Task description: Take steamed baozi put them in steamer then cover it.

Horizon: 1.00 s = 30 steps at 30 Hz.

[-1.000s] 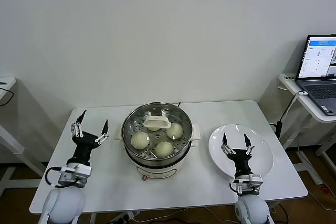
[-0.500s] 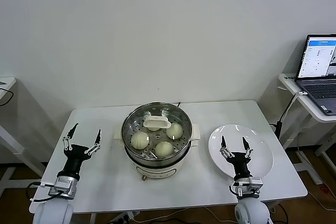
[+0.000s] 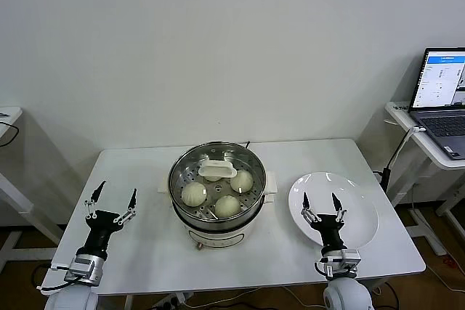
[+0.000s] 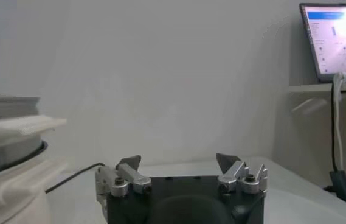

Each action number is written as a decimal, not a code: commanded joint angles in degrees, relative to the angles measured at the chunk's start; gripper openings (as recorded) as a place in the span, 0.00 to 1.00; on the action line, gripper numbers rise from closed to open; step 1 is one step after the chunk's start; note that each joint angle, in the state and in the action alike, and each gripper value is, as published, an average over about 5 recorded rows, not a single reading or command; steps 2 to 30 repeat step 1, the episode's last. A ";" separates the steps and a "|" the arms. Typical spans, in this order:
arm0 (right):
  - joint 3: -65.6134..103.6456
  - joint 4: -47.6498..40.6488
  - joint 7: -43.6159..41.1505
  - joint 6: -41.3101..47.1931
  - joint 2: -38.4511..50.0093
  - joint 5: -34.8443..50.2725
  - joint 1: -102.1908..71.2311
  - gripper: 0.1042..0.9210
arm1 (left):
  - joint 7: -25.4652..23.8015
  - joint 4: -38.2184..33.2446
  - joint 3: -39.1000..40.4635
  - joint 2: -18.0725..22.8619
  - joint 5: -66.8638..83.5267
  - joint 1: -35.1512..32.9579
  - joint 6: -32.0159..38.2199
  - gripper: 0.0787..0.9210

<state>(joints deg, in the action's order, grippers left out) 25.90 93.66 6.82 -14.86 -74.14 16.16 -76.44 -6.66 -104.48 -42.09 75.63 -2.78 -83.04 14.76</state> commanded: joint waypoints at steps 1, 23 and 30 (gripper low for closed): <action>0.05 -0.75 -1.09 -2.36 -0.23 -1.13 -0.30 0.88 | -0.88 0.34 -0.69 0.70 1.16 -0.92 1.74 0.88; 0.05 -0.75 -1.09 -2.36 -0.23 -1.13 -0.30 0.88 | -0.88 0.34 -0.69 0.70 1.16 -0.92 1.74 0.88; 0.05 -0.75 -1.09 -2.36 -0.23 -1.13 -0.30 0.88 | -0.88 0.34 -0.69 0.70 1.16 -0.92 1.74 0.88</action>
